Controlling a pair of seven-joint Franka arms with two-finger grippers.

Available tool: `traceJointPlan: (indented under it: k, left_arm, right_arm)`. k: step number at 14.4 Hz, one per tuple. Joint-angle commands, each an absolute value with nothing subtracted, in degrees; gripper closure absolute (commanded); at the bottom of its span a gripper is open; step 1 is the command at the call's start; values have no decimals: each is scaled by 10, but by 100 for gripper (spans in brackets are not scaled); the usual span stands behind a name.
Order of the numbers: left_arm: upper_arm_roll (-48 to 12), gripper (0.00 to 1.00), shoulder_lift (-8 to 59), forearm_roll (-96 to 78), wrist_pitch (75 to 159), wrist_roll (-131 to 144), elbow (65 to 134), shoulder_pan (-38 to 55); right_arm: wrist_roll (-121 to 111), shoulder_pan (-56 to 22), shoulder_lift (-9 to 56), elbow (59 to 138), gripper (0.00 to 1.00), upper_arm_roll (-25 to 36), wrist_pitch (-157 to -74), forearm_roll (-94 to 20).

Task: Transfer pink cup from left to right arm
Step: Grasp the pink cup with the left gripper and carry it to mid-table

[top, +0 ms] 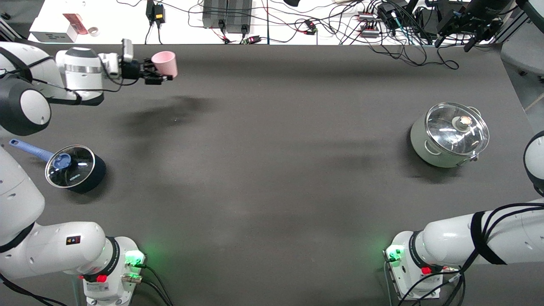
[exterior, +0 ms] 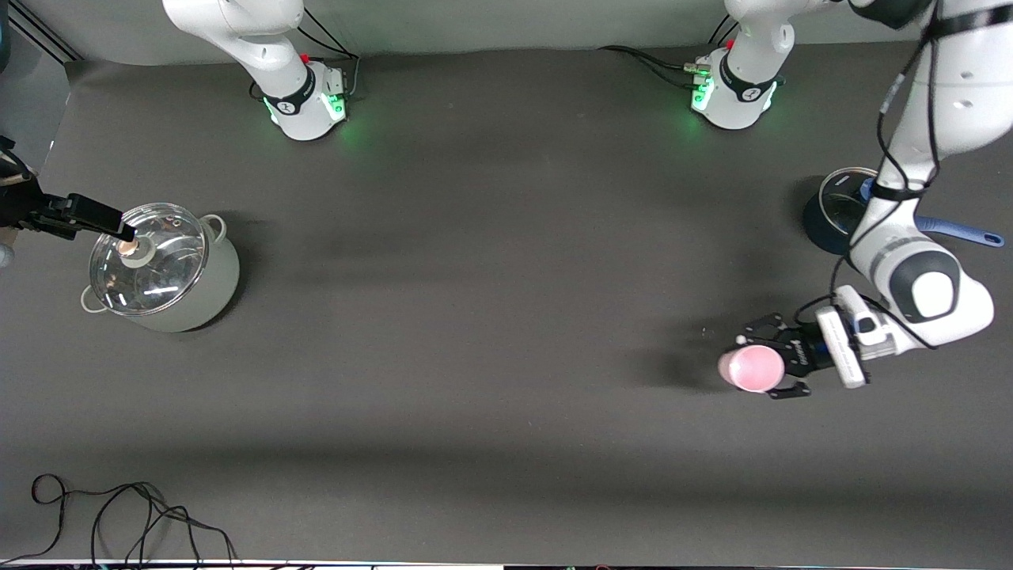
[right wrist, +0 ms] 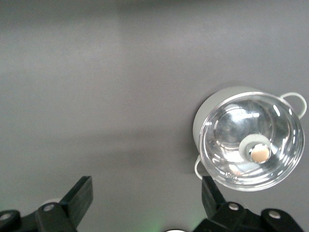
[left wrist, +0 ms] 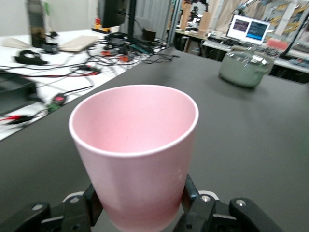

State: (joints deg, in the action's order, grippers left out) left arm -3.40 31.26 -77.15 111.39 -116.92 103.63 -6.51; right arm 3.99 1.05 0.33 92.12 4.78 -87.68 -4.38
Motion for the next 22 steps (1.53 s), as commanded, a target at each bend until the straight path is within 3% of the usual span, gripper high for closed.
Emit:
traceJointPlan:
  k: [1,5,9,14,17,22]
  left_arm:
    - [-24,63,261,-783,1139,-1108,1075,2]
    - [-26,63,210,-814,1204,-1062,1084,81]
    - [-26,62,145,-809,1267,-1065,1111,162]
    - [-26,62,60,-809,1371,-1064,1166,285]
    - [-28,62,53,-816,1442,-1056,1169,350]
    - [-29,61,57,-817,1489,-1011,1161,388]
  right_arm:
    - [136,9,3,911,1,47,-865,-54]
    - [341,-5,9,906,2,45,-851,-124]
    - [546,-75,18,894,5,45,-859,-159]
    - [807,-157,94,794,5,45,-865,-213]
    - [908,-216,121,751,5,45,-868,-217]
    - [1051,-288,127,734,5,44,-888,-221]
